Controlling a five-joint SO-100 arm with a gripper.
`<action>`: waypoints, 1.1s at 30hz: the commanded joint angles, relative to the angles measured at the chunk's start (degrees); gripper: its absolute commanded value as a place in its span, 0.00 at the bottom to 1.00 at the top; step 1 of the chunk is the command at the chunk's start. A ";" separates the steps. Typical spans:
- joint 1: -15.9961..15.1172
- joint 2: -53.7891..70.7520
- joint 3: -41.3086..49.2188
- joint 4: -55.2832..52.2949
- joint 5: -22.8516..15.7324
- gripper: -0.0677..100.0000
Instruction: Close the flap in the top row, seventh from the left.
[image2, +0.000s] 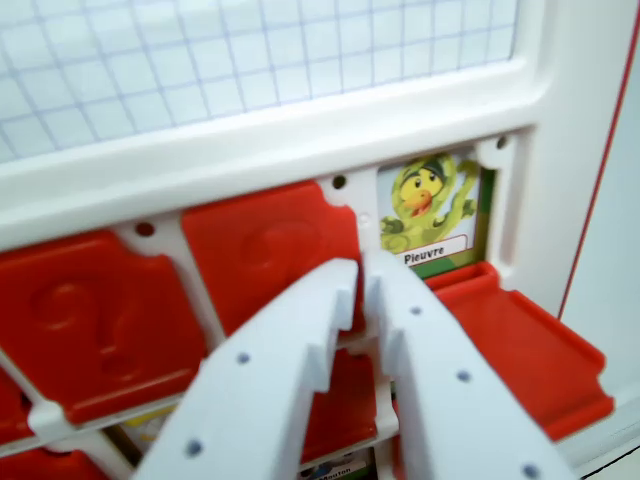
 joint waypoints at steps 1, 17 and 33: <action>-2.37 13.01 -0.35 1.93 0.62 0.00; -5.89 45.35 16.08 23.29 3.16 0.00; -9.93 67.59 30.59 31.73 -4.83 0.00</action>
